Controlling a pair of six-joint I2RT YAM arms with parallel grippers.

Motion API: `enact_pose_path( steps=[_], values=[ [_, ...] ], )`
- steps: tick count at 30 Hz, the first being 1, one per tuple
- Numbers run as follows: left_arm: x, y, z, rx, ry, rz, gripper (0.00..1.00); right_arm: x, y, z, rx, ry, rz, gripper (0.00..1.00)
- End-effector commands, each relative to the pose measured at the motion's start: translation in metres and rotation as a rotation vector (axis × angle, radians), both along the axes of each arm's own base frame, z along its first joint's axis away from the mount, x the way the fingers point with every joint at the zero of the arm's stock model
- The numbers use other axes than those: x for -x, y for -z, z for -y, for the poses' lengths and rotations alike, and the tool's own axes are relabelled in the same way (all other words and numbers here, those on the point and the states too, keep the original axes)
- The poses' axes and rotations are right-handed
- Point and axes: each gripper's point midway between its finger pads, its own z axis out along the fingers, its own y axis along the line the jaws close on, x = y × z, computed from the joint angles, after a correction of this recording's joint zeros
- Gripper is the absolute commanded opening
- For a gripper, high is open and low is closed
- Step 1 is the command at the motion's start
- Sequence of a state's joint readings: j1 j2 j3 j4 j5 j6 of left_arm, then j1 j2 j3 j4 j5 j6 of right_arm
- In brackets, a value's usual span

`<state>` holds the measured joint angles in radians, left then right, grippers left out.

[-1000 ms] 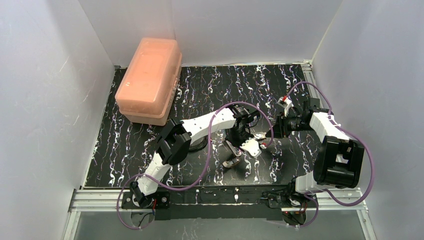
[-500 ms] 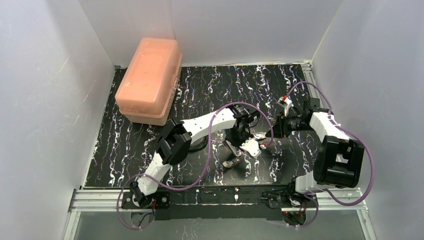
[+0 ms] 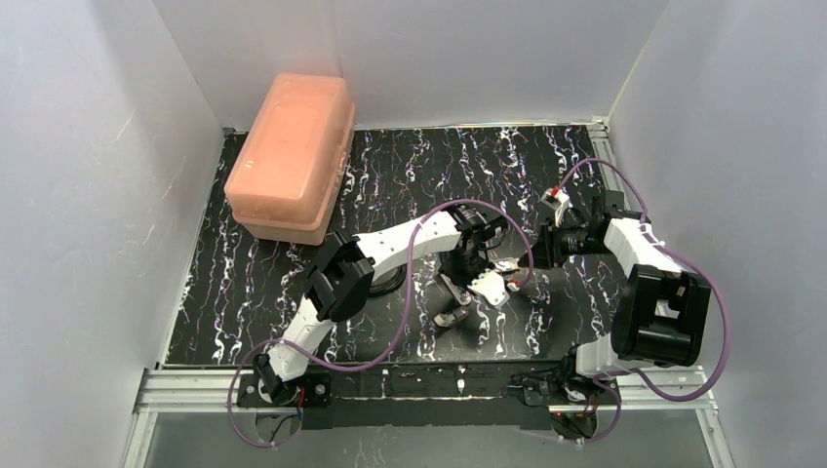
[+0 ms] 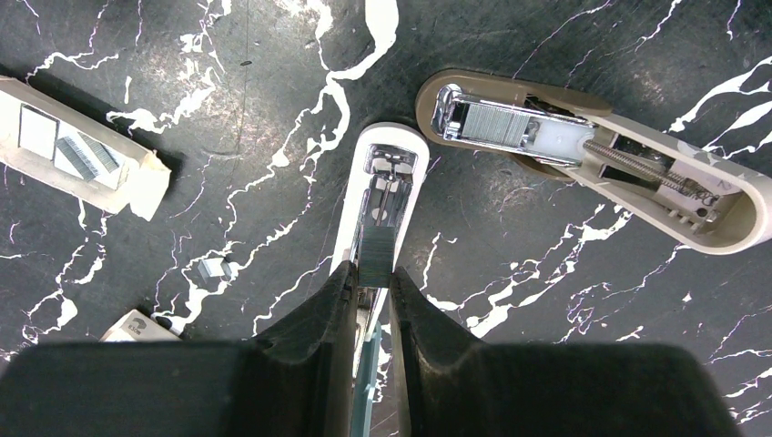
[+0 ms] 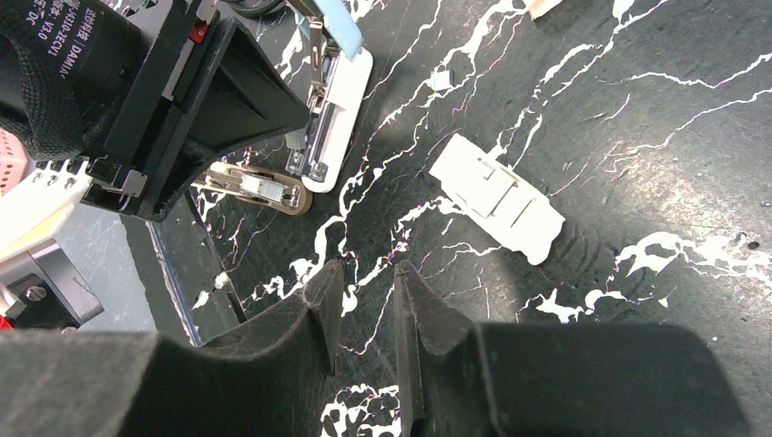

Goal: Load the staples into the stapler
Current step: Install the staple into the stapler.

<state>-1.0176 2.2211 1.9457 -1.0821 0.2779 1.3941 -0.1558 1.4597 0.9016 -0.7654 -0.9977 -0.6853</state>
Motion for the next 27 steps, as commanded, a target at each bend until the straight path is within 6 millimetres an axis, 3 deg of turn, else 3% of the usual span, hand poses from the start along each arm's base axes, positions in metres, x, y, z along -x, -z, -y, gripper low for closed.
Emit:
enact_pose_path(
  steps=[1, 27],
  values=[
    [0.0065, -0.0043, -0.0009, -0.011, 0.014, -0.019, 0.00, -0.0055, -0.0119, -0.0004, -0.015, -0.008, 0.033, 0.35],
    [0.0116, -0.0055, -0.0020, -0.008, 0.033, -0.026, 0.00, -0.0058, -0.0117, -0.0002, -0.016, -0.008, 0.031, 0.35]
  ],
)
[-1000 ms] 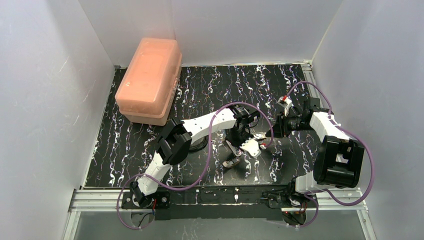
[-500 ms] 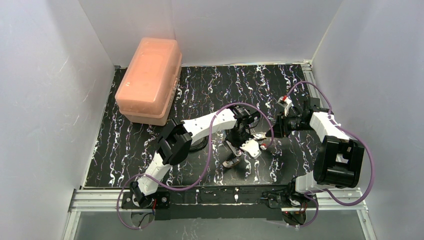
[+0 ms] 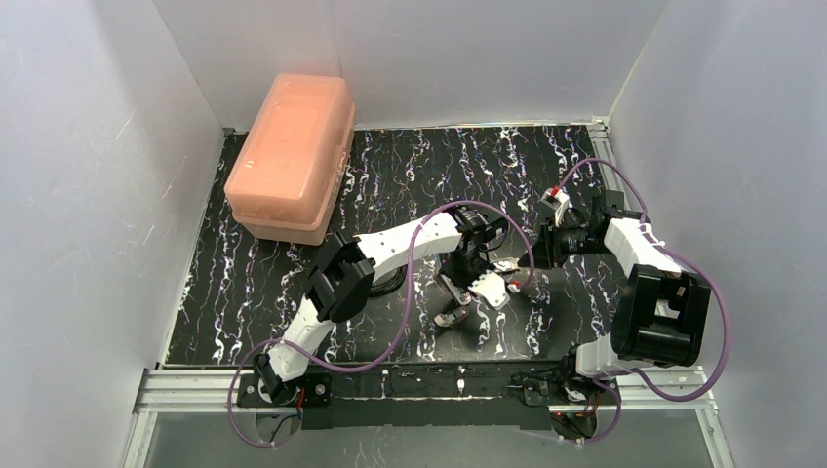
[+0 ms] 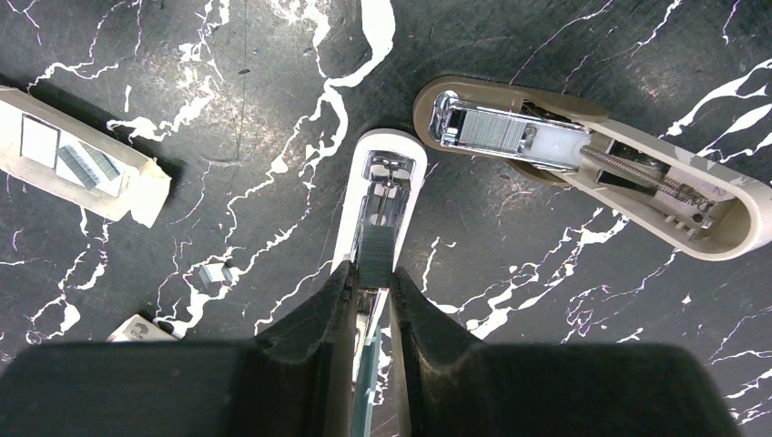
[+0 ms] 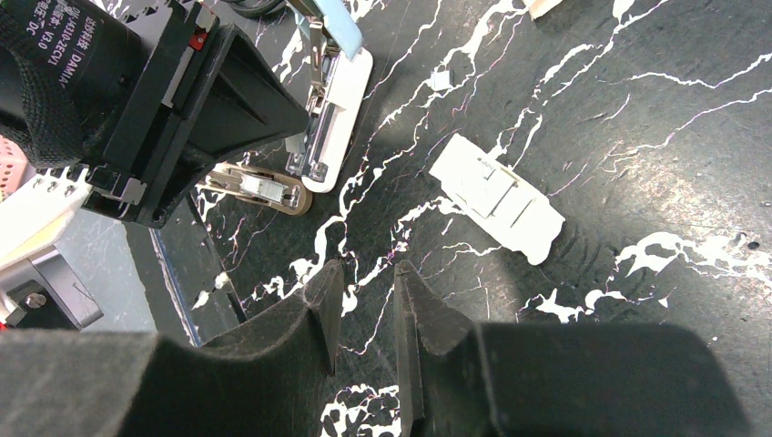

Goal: Load the staples into the stapler
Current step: Install the staple into the stapler.

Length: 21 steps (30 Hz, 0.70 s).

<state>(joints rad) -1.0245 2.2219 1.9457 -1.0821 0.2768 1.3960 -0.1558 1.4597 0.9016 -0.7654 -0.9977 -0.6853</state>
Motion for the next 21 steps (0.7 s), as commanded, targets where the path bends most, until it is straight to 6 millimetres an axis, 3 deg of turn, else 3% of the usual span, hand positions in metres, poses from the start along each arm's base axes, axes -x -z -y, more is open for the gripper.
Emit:
enact_pose_path(
  steps=[1, 21],
  values=[
    [0.0090, -0.0057, -0.0037, -0.008, 0.024, -0.027, 0.00, -0.0058, -0.0117, 0.0000, -0.016, -0.007, 0.032, 0.35],
    [0.0084, -0.0063, -0.0025, -0.011, 0.017, -0.031, 0.00, -0.0055, -0.0119, -0.0004, -0.015, -0.009, 0.033, 0.35]
  ],
)
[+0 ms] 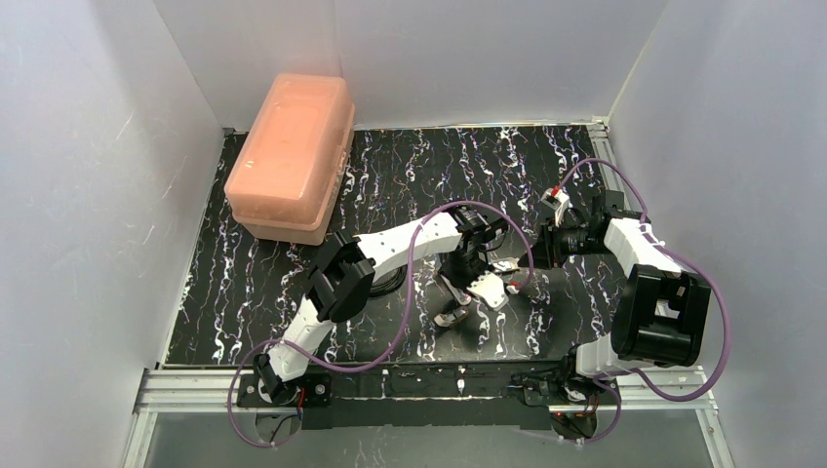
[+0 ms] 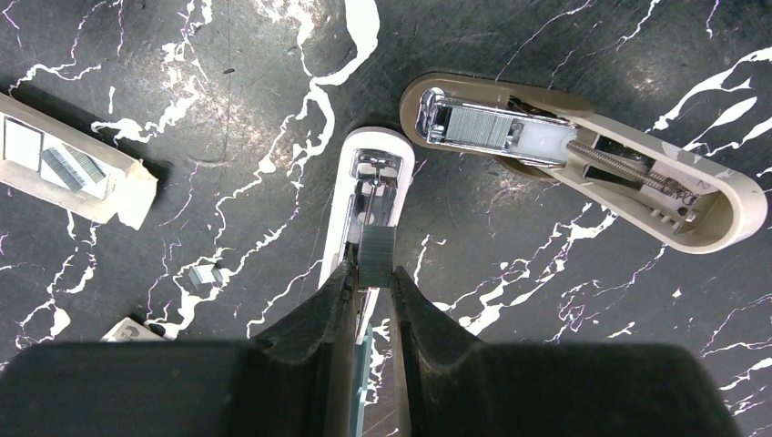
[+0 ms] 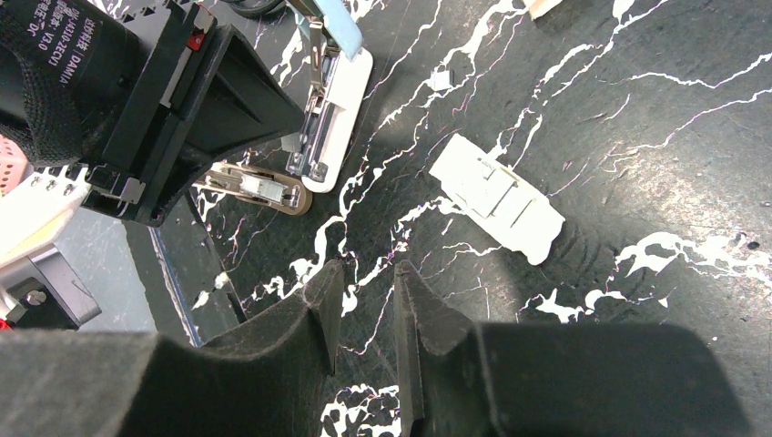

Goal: Load the staples into the stapler
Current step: Install the staple into the stapler.

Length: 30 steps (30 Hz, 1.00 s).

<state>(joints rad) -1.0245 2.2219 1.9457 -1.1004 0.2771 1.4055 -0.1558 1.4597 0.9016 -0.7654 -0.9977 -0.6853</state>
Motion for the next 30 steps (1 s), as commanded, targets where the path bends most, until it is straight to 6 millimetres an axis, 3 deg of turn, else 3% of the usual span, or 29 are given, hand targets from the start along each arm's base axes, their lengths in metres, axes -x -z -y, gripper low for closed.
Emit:
enact_pose_path(
  steps=[1, 10, 30],
  values=[
    [0.006, -0.007, 0.002, 0.006, 0.005, -0.022, 0.00, -0.006, -0.012, 0.000, -0.015, -0.008, 0.033, 0.35],
    [0.007, -0.012, 0.008, 0.031, -0.005, -0.035, 0.00, -0.006, -0.012, 0.000, -0.016, -0.008, 0.031, 0.35],
    [0.010, -0.001, 0.000, -0.008, 0.002, -0.048, 0.00, -0.006, -0.012, 0.000, -0.015, -0.009, 0.033, 0.35]
  ],
)
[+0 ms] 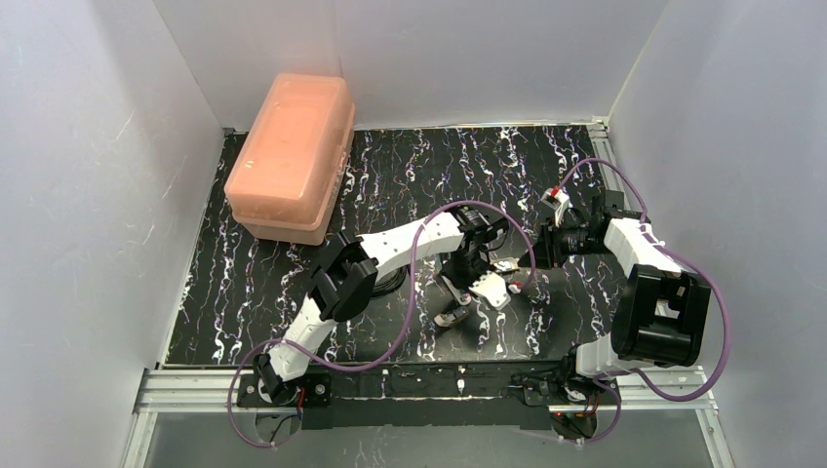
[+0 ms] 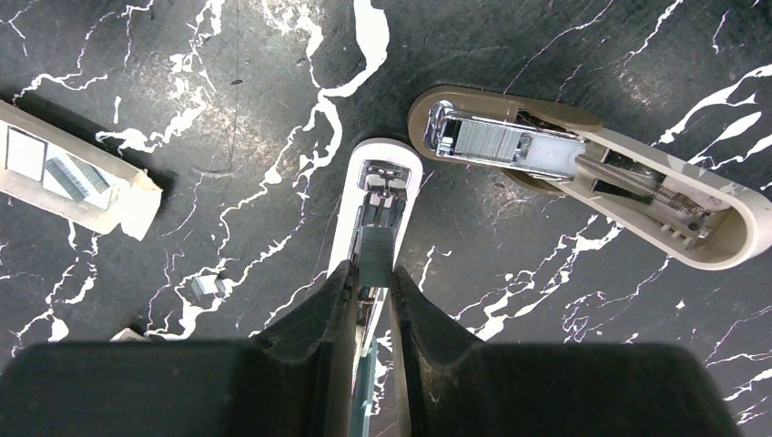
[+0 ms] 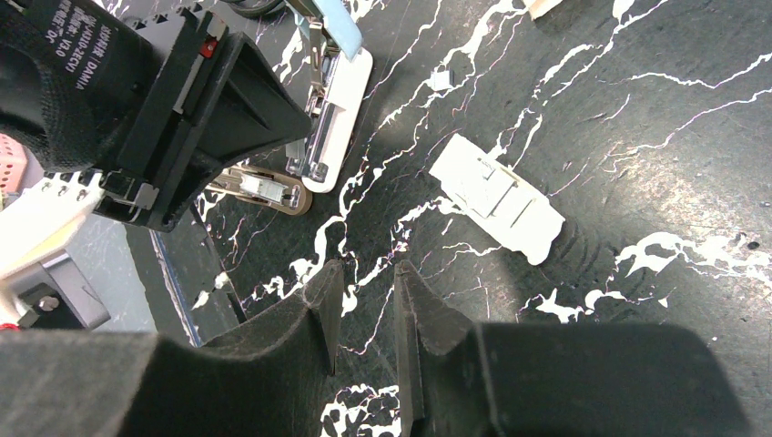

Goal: Load the staples into the stapler
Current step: Install the staple into the stapler.

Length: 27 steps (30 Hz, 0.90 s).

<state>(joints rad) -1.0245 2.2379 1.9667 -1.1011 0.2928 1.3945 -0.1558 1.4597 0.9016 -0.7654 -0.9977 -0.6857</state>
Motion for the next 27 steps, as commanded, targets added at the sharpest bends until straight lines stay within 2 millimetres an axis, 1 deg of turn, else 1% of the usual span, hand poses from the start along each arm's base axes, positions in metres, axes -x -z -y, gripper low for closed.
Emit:
enact_pose_path(
  steps=[1, 27],
  values=[
    [0.0097, -0.0016, -0.0048, -0.019, 0.012, -0.035, 0.00, -0.0060, -0.0118, 0.0000, -0.015, -0.008, 0.034, 0.35],
    [0.0099, -0.0102, -0.0023, 0.007, 0.027, -0.028, 0.00, -0.0060, -0.0116, -0.0002, -0.015, -0.009, 0.032, 0.35]
  ],
)
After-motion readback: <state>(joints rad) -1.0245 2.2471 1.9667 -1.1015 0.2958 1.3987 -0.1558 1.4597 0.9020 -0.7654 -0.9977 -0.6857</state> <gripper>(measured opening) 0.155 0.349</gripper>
